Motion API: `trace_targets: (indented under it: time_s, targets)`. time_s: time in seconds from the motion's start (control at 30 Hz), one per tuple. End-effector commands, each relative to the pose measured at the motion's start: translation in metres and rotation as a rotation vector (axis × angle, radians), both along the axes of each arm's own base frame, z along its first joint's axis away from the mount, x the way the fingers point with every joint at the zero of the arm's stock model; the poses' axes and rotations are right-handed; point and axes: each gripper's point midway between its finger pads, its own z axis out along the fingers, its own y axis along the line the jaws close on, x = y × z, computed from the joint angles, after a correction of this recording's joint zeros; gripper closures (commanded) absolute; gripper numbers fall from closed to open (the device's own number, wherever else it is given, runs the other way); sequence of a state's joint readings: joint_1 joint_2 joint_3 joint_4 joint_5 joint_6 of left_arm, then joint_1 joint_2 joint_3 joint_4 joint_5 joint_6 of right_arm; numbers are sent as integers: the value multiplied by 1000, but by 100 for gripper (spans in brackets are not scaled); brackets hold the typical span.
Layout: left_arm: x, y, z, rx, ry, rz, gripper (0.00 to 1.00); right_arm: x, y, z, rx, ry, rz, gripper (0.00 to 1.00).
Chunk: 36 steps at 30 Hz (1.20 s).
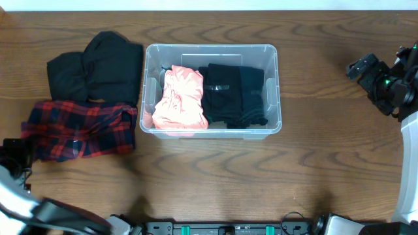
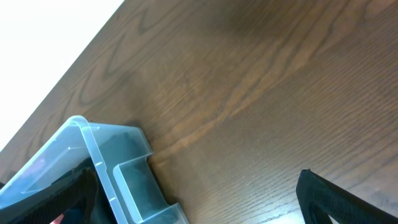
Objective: Pack container
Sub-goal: 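Reach the left gripper to the plaid shirt and grasp it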
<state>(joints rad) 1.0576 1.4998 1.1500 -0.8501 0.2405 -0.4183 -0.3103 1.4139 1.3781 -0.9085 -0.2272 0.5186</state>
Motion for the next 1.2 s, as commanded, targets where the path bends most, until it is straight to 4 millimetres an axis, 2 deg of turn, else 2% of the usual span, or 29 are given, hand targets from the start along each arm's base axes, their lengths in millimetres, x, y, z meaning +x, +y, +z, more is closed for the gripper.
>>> trace_targets:
  time_s: [0.0, 0.1, 0.2, 0.27, 0.5, 0.73, 0.8, 0.87, 0.9, 1.03, 1.1, 1.17]
  targets:
    - [23, -1, -22, -95, -91, -108, 2, -1, -5, -2, -3, 8, -13, 1]
    - [36, -2, -53, -176, -126, -159, 2, -1, -5, -2, -3, 9, -13, 1]
    - [61, -4, -69, -227, -255, -251, 2, -1, -5, -2, -3, 8, -14, 1]
    - [65, -2, -79, -233, -266, -261, 2, -1, -5, -2, -3, 8, -13, 1]
    - [80, 10, -104, -208, -297, -295, 2, -1, -5, -2, -3, 8, -13, 1]
    - [104, -8, -125, -246, -320, -364, 2, -1, -5, -2, -3, 8, -14, 1]
    - [106, -14, -127, -259, -314, -376, 21, -1, -5, -2, -3, 8, -13, 1]
    - [106, -17, -126, -273, -310, -372, 54, -1, -5, -2, -3, 8, -13, 1]
    - [105, -18, -126, -280, -307, -367, 65, -1, -5, -2, -3, 8, -13, 1]
    - [100, -19, -114, -302, -311, -329, 78, -1, -5, -2, -3, 8, -13, 1]
    - [102, -18, -94, -289, -354, -324, 81, -1, -5, -2, -3, 8, -13, 1]
    - [104, -16, -65, -251, -396, -320, 81, -1, -5, -2, -3, 8, -13, 1]
